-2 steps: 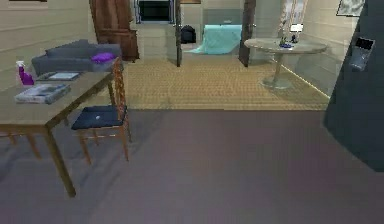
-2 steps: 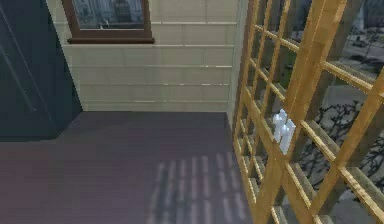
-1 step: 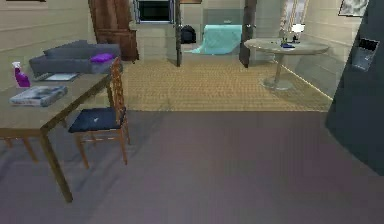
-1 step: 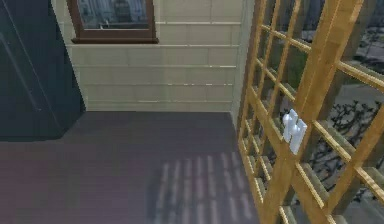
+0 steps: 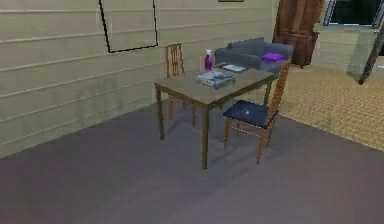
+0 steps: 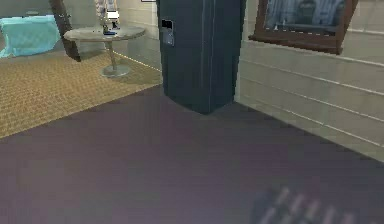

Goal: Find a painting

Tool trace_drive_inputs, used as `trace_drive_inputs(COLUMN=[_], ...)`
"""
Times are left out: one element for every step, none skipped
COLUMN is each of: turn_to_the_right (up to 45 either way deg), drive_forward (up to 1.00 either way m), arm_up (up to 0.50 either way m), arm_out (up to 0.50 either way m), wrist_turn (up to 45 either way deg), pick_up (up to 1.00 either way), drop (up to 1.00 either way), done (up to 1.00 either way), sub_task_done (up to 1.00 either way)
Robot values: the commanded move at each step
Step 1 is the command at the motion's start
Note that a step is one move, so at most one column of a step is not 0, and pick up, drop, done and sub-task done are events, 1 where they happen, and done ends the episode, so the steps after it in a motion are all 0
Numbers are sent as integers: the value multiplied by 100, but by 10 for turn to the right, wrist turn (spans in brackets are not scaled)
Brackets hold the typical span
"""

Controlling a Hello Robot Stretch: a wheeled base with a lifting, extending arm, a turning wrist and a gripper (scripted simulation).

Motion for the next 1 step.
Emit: trace_drive_inputs(turn_to_the_right=[-270], drive_forward=[0], arm_up=[0], arm_out=[0], wrist_turn=[0], pick_up=[0], drop=[0], done=[0], sub_task_done=[0])
